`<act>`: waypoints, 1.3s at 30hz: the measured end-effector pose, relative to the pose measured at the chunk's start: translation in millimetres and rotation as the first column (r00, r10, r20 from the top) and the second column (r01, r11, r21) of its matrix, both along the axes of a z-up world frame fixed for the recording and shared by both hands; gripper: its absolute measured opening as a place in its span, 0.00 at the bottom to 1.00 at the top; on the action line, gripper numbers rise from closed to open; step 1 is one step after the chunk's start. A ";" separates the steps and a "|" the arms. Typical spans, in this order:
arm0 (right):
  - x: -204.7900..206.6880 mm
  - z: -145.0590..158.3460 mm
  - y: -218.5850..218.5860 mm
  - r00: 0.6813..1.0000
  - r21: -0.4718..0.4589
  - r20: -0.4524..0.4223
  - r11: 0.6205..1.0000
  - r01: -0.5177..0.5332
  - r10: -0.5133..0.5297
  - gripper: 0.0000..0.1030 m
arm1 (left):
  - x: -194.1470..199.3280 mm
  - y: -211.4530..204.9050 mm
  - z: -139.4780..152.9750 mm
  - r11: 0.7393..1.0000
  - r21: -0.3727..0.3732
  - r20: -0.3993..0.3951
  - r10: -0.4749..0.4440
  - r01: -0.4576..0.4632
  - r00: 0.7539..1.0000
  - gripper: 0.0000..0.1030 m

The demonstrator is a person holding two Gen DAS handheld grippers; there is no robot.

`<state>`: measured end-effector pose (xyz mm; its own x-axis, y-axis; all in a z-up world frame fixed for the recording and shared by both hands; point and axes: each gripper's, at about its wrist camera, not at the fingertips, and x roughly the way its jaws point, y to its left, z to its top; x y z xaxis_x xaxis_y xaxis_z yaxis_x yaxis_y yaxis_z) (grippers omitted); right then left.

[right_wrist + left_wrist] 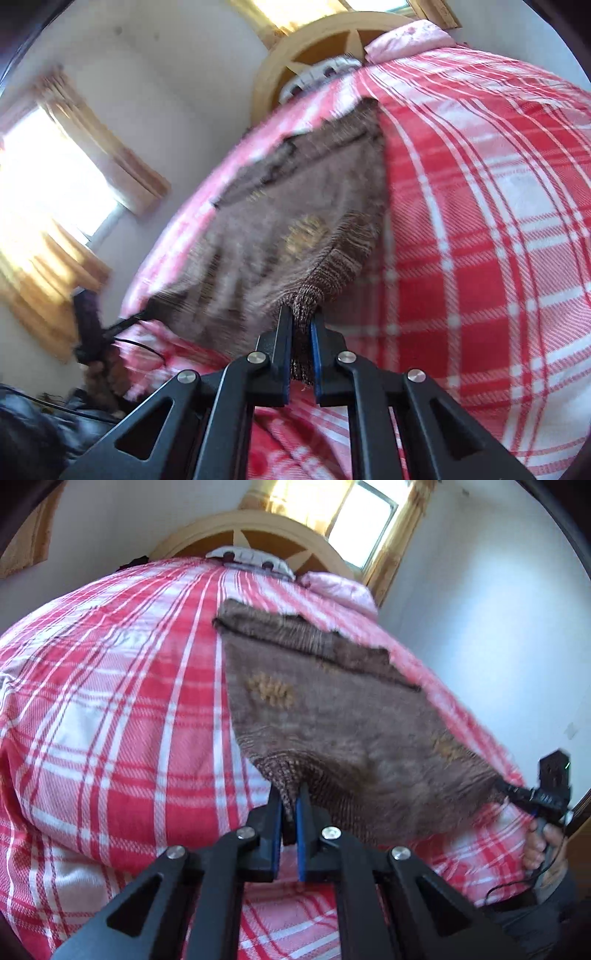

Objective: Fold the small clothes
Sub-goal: 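Lift the hem with both grippers and fold it over toward the collar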

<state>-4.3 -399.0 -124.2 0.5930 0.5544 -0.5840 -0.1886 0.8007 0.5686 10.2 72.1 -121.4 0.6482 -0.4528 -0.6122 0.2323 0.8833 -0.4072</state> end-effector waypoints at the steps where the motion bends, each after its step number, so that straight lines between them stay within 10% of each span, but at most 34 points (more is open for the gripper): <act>1: 0.2 2.9 -0.2 1.000 0.020 0.011 1.000 0.000 0.000 0.08 | 0.0 1.4 2.6 1.000 -0.016 0.004 -0.002 0.002 1.000 0.06; 12: 7.4 24.2 -10.0 0.998 0.222 0.059 0.975 0.020 -0.034 0.07 | 22.5 1.5 30.3 0.994 -0.109 0.070 -0.012 0.020 0.997 0.06; 39: 138.0 76.7 -18.5 0.983 0.220 0.123 0.970 0.106 -0.136 0.07 | 152.3 8.0 74.1 0.983 -0.180 0.104 0.058 -0.039 0.993 0.06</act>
